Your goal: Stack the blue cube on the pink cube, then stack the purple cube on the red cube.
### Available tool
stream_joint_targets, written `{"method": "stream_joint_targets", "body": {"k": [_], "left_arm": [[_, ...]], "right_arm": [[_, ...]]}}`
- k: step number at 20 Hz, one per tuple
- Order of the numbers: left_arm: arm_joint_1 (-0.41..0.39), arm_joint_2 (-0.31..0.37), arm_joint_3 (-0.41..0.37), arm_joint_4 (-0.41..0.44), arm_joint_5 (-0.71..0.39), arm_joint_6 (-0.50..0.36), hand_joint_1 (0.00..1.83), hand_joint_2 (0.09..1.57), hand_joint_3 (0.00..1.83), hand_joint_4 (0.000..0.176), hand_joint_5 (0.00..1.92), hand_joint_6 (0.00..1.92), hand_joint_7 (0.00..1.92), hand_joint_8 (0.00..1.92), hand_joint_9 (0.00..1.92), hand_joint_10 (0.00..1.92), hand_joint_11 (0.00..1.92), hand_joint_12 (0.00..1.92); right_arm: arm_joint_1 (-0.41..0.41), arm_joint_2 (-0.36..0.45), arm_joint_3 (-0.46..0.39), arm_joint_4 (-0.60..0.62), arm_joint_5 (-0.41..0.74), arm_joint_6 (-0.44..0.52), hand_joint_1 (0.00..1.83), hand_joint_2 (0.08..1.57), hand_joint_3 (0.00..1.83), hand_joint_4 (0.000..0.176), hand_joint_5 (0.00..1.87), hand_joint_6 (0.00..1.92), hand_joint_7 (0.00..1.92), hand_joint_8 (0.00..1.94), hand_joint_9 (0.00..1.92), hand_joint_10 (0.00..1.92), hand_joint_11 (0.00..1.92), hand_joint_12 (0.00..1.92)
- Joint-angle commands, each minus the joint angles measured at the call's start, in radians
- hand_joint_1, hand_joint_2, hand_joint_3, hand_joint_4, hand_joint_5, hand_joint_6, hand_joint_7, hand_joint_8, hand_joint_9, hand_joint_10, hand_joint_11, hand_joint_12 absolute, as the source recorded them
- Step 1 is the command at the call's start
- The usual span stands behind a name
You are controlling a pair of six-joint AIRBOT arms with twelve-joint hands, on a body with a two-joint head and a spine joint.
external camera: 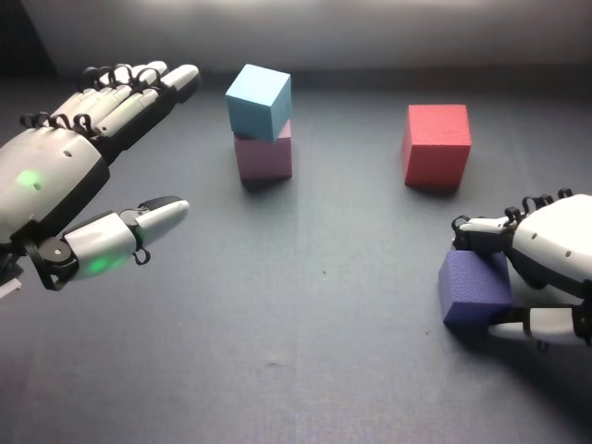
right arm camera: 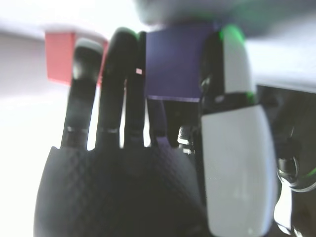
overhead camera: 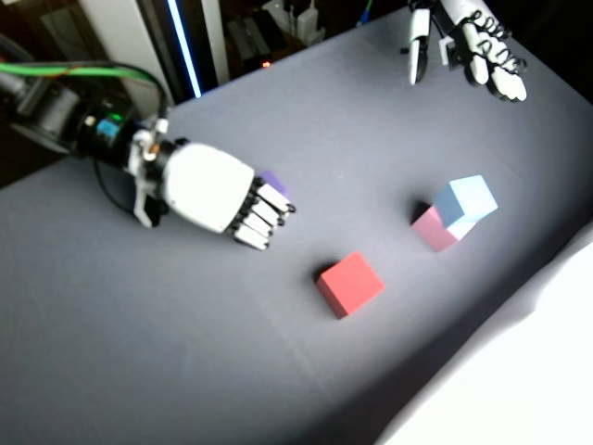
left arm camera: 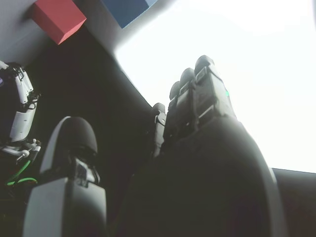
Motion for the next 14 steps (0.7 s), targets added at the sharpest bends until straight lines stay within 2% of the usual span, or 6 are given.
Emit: {"method": "stream_joint_targets", "body": {"k": [1,4,5,7,12,14], "left_arm": [[0.001,0.014,-0.003,-0.002,-0.141,-0.006,0.63,1.34,0.0,0.138,0.0,0.0,0.0,0.0,0.0,0.0,0.0,0.0],[0.027,0.018,-0.015,-0.015,-0.159,-0.006,0.6,1.35,0.0,0.124,0.0,0.0,0.0,0.0,0.0,0.0,0.0,0.0],[0.041,0.019,-0.019,-0.024,-0.166,-0.006,0.6,1.35,0.01,0.118,0.0,0.0,0.0,0.0,0.0,0.0,0.0,0.0],[0.061,0.018,-0.025,-0.039,-0.178,-0.007,0.61,1.36,0.0,0.121,0.0,0.0,0.0,0.0,0.0,0.0,0.0,0.0],[0.08,0.01,-0.027,-0.049,-0.177,-0.018,0.67,1.34,0.0,0.062,0.0,0.0,0.0,0.0,0.0,0.0,0.0,0.0],[0.083,0.006,-0.026,-0.049,-0.174,-0.023,0.67,1.34,0.0,0.059,0.0,0.0,0.0,0.0,0.0,0.0,0.0,0.0]], "right_arm": [[0.017,0.004,-0.002,-0.021,0.102,-0.001,1.22,1.25,0.0,0.0,0.67,1.22,0.83,1.53,0.95,1.64,0.9,1.84],[0.051,0.031,-0.014,-0.043,0.134,-0.001,1.09,1.26,0.0,0.0,0.72,1.38,1.05,1.93,1.3,1.92,1.39,1.92],[0.068,0.037,-0.012,-0.049,0.142,-0.001,1.15,1.31,0.0,0.0,0.6,1.32,0.76,1.81,1.05,1.92,1.11,1.92],[0.108,0.046,-0.001,-0.054,0.15,-0.001,1.15,1.28,0.0,0.0,0.61,1.42,0.77,1.49,0.75,1.48,0.64,1.75],[0.233,0.043,0.08,-0.025,0.115,-0.024,1.12,1.31,0.0,0.0,0.69,1.56,0.59,1.48,0.53,1.23,0.39,1.72],[0.285,0.031,0.11,-0.004,0.07,-0.066,1.32,1.26,0.0,0.0,0.6,1.5,0.68,1.37,0.76,1.5,0.63,1.67]]}}
